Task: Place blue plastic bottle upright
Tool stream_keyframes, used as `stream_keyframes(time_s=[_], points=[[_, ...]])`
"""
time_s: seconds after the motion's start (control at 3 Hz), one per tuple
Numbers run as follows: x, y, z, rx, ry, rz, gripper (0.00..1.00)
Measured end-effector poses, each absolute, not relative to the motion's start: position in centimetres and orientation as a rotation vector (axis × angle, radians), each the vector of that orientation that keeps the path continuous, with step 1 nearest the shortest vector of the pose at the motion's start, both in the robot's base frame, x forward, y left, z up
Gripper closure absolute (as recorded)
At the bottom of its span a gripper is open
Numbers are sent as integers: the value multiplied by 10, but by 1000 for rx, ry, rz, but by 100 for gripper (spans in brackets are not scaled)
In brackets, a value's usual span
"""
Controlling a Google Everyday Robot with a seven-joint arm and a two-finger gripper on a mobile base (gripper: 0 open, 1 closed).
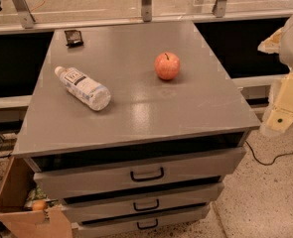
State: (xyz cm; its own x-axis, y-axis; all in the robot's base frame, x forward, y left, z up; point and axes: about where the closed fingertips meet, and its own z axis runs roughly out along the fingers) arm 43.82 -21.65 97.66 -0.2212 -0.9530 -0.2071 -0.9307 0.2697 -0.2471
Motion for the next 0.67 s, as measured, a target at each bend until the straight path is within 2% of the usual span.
stream_keyframes(time_s=[0.33, 0.67], points=[[438, -217, 977, -1724, 2231, -100, 0], [459, -177, 967, -1734, 2184, -40, 0]])
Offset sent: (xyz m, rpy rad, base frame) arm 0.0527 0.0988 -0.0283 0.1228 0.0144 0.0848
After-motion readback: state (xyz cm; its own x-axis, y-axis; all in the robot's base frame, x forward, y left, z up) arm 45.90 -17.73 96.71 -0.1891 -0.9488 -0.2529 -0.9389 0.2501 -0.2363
